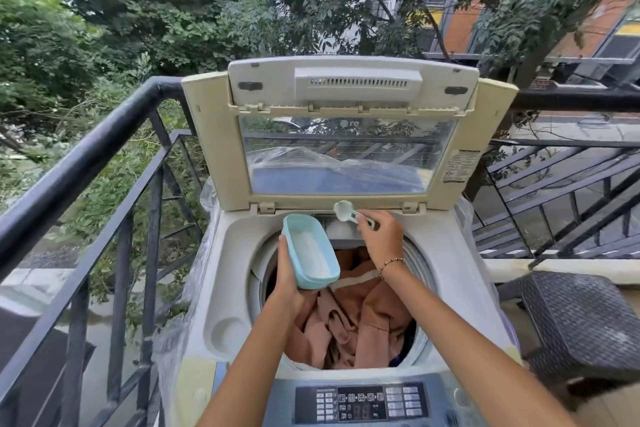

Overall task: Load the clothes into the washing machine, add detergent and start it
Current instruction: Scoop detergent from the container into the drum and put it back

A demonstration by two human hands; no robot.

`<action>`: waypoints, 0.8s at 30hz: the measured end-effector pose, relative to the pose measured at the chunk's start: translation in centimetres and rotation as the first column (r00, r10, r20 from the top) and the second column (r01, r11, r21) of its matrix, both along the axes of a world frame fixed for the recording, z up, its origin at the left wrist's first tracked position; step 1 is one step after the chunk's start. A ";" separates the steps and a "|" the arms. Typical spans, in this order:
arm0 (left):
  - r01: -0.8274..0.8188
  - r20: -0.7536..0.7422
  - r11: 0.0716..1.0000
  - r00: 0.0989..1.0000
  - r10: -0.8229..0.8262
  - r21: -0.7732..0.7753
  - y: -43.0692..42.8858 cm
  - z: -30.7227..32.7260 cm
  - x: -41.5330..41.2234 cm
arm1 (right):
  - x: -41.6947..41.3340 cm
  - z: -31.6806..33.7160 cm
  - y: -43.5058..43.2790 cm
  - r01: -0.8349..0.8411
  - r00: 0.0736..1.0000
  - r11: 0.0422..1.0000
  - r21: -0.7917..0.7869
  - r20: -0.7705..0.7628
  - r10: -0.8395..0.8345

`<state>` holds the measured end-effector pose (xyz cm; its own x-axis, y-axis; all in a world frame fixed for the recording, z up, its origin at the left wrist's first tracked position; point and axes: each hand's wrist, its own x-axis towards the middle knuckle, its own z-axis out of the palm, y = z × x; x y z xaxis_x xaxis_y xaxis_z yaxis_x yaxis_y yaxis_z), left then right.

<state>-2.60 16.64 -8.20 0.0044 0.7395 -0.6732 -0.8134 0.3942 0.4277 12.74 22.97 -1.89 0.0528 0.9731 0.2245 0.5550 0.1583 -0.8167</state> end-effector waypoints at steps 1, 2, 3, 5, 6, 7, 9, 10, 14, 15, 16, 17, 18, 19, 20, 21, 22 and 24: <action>0.007 0.002 1.000 1.000 -0.007 0.008 -0.1 0.1 0.4 | -0.1 0.1 -0.5 0.033 0.996 0.998 -0.054 -0.076 -0.037; 0.013 0.004 1.000 1.000 -0.013 0.020 -0.1 0.3 0.8 | -0.3 0.2 -1.1 0.045 0.990 0.994 -0.102 -0.127 -0.058; 0.027 0.010 0.999 1.000 -0.027 0.034 -0.2 0.4 1.3 | -0.4 0.1 -1.8 0.048 0.983 0.989 -0.139 -0.169 -0.071; 0.055 0.024 0.996 0.998 -0.057 0.073 -0.4 0.7 2.7 | -0.6 -0.1 -3.2 0.034 0.972 0.982 -0.186 -0.221 -0.075; 0.058 0.037 0.994 0.997 -0.062 0.094 -0.5 0.9 3.4 | -0.5 -0.3 -3.9 0.021 0.973 0.979 -0.204 -0.223 -0.067; 0.056 0.067 0.992 0.996 -0.064 0.117 -0.7 1.2 4.1 | -0.4 -0.6 -4.5 0.008 0.980 0.977 -0.212 -0.194 -0.050; 0.048 0.126 0.987 0.990 -0.068 0.153 -1.0 1.8 5.8 | 0.8 -0.8 -5.7 0.001 0.998 0.988 -0.157 -0.065 -0.011; 0.045 0.141 0.985 0.988 -0.069 0.168 -1.2 2.1 6.7 | 1.6 -0.8 -6.2 0.002 1.000 0.995 -0.098 -0.010 -0.003; 0.106 0.188 0.973 0.971 -0.145 0.203 -1.6 3.4 10.9 | 6.6 0.1 -7.5 0.054 0.998 0.996 0.073 0.023 -0.056; 0.133 0.186 0.969 0.967 -0.173 0.209 -1.6 3.8 12.4 | 8.3 0.3 -7.7 0.083 0.996 0.995 0.061 0.010 -0.084; 0.154 0.178 0.964 0.965 -0.194 0.216 -1.5 4.2 14.0 | 10.0 0.6 -7.9 0.112 0.994 0.993 0.032 -0.007 -0.112; 0.167 0.172 0.959 0.963 -0.209 0.229 -1.4 4.5 15.6 | 11.6 0.7 -8.0 0.135 0.990 0.991 -0.009 -0.029 -0.136; 0.182 0.160 0.954 0.962 -0.223 0.237 -1.3 4.8 17.5 | 13.6 0.9 -8.2 0.157 0.986 0.986 -0.049 -0.051 -0.160; 0.190 0.139 0.953 0.964 -0.227 0.238 -1.3 4.9 19.5 | 15.7 1.0 -8.4 0.173 0.982 0.981 -0.084 -0.067 -0.179; 0.196 0.110 0.952 0.968 -0.227 0.235 -1.3 5.0 21.7 | 18.0 1.2 -8.7 0.186 0.977 0.976 -0.109 -0.084 -0.196; 0.198 0.085 0.952 0.971 -0.223 0.232 -1.4 5.2 23.9 | 20.3 1.5 -9.1 0.195 0.973 0.973 -0.121 -0.098 -0.207; 0.202 0.073 0.951 0.972 -0.224 0.233 -1.5 5.2 25.9 | 22.4 1.7 -9.4 0.200 0.972 0.971 -0.130 -0.102 -0.214; 0.220 0.056 0.947 0.969 -0.239 0.234 -1.9 5.4 30.9 | 27.5 2.3 -10.1 0.220 0.969 0.967 -0.130 -0.085 -0.232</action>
<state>28.31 14.75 -2.82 0.2402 0.8438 -0.4800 -0.7488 0.4757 0.4615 40.21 12.86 0.39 0.2905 0.9525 0.0910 0.4805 -0.0630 -0.8747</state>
